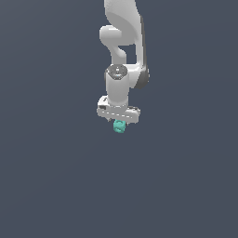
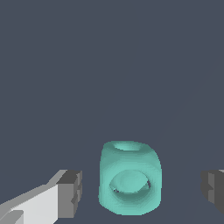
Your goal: Pick up the object and move it to a goal position.
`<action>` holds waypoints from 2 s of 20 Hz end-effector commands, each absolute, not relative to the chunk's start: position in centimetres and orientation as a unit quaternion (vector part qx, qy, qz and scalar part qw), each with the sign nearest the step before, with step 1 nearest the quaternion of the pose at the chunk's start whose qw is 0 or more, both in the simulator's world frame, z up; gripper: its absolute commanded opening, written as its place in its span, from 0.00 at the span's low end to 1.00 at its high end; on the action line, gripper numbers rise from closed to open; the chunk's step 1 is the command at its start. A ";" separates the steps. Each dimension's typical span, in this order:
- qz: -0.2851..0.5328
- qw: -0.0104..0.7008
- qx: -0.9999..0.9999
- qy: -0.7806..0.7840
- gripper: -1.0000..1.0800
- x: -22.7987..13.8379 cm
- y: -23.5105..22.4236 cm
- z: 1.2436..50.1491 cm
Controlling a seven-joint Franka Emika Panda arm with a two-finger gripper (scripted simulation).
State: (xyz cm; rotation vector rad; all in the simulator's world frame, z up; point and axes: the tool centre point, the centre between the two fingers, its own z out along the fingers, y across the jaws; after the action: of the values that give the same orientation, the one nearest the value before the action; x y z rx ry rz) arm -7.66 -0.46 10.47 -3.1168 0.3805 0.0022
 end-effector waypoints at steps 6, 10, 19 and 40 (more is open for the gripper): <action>0.000 0.000 -0.990 0.143 0.96 -9.9 0.3 9.1; 0.000 0.000 -0.989 0.145 0.96 -10.2 0.4 9.0; 0.000 0.000 -0.989 0.145 0.96 -10.3 0.3 7.1; 0.000 0.000 -0.989 0.145 0.00 -10.3 0.4 4.0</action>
State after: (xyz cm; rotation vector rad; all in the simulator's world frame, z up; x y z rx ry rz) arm -10.32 0.41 4.05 -3.1080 0.4561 -0.0005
